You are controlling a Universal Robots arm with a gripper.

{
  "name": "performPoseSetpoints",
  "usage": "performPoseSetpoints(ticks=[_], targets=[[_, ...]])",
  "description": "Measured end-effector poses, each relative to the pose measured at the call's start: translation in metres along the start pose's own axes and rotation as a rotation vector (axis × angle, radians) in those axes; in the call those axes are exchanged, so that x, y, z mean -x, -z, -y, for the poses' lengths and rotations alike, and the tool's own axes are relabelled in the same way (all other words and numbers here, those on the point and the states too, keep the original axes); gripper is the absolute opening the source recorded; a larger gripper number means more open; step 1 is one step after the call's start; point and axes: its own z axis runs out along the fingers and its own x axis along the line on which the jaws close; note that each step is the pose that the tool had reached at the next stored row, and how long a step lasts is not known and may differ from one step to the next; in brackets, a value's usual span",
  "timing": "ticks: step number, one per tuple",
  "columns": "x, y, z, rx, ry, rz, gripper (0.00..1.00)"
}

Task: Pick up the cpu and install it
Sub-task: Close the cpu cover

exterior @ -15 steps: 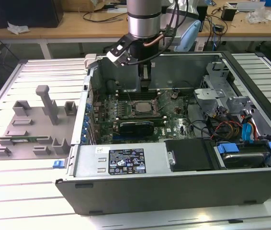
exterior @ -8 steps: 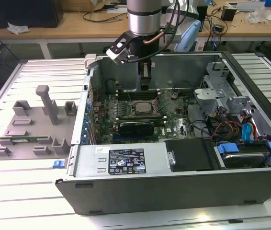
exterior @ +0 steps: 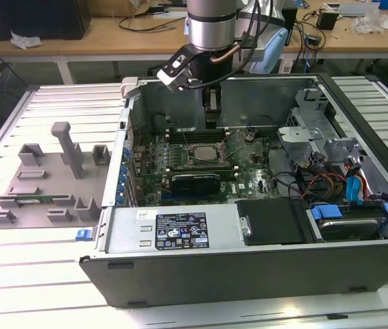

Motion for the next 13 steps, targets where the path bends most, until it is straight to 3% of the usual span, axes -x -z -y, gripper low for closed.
performPoseSetpoints(ticks=[6, 13], targets=[[-0.0002, -0.0005, -0.013, 0.0, 0.0, 0.0, 0.11], [-0.0004, -0.0016, -0.0375, 0.0001, 0.0, -0.0001, 0.11]])
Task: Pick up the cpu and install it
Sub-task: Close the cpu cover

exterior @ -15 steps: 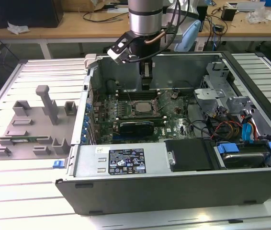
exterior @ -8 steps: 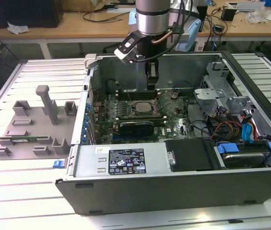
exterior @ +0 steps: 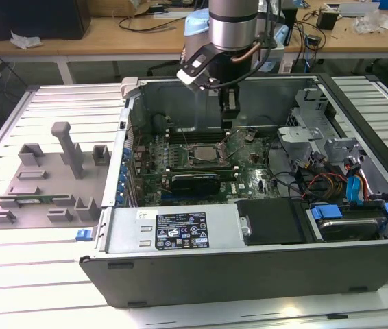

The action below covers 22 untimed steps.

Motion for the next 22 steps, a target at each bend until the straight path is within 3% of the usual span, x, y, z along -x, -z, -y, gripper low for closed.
performPoseSetpoints(ticks=[16, 22], targets=[[-0.0005, -0.0018, -0.0446, 0.0, 0.0, 0.0001, 0.11], [-0.0005, -0.002, -0.0486, -0.0001, 0.0, 0.0001, 0.11]])
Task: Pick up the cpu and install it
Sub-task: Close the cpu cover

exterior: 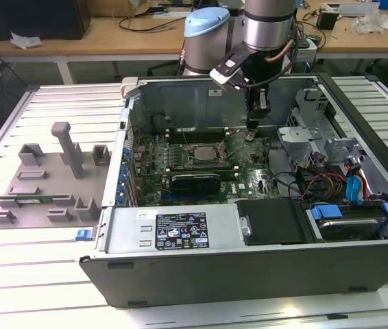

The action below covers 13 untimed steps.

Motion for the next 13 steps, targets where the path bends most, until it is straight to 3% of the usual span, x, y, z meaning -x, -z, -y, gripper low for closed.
performPoseSetpoints(ticks=[13], targets=[[-0.0002, -0.0136, -0.0066, -0.0003, 0.0, -0.0007, 0.11]])
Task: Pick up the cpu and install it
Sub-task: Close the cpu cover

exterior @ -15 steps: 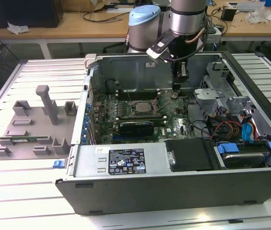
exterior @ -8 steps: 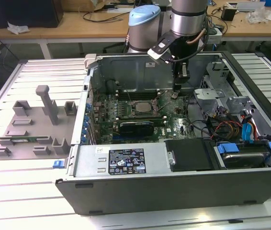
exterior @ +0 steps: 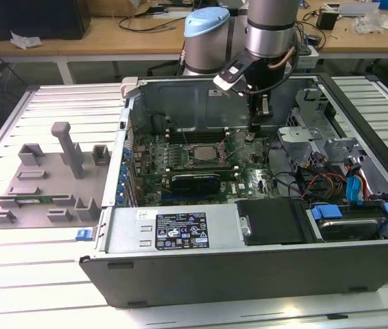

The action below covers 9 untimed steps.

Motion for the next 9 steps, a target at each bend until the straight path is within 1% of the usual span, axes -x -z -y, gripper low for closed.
performPoseSetpoints(ticks=[3, 5, 9], targets=[[0.0, -0.0059, -0.0001, -0.0001, 0.0, -0.0025, 0.11], [0.0, -0.0127, 0.0001, -0.0003, 0.0, -0.0062, 0.11], [0.0, -0.0175, 0.0003, -0.0004, 0.0, -0.0097, 0.11]])
